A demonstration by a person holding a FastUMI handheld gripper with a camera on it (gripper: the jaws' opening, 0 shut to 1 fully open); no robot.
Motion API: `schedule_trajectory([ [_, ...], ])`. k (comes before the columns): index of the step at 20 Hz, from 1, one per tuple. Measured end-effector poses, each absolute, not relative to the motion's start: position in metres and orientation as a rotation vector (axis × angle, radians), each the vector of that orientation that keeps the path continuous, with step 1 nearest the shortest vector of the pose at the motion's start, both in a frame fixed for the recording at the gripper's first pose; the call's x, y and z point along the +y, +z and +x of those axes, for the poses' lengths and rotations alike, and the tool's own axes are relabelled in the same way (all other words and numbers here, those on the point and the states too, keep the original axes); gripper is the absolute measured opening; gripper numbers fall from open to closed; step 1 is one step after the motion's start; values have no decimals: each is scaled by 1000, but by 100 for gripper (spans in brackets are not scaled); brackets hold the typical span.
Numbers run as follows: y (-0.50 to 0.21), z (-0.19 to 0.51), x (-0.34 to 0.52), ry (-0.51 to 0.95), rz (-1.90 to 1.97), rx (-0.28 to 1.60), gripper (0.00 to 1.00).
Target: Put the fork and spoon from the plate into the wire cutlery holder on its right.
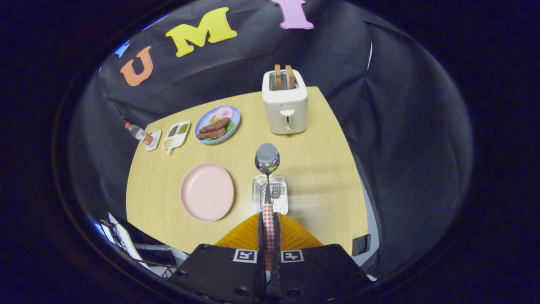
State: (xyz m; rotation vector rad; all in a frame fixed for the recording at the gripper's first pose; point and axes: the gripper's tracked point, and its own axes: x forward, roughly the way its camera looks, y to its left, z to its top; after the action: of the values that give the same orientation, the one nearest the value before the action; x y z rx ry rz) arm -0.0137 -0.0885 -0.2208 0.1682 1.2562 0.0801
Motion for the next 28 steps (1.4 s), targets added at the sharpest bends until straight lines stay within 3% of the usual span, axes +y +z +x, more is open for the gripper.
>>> schedule_trajectory([
  [15,-263,-34,-85,74,168,1753,5],
  [23,-282,-16,-77,30,238,1864,5],
  [28,-287,2,-73,31,251,1831,14],
])
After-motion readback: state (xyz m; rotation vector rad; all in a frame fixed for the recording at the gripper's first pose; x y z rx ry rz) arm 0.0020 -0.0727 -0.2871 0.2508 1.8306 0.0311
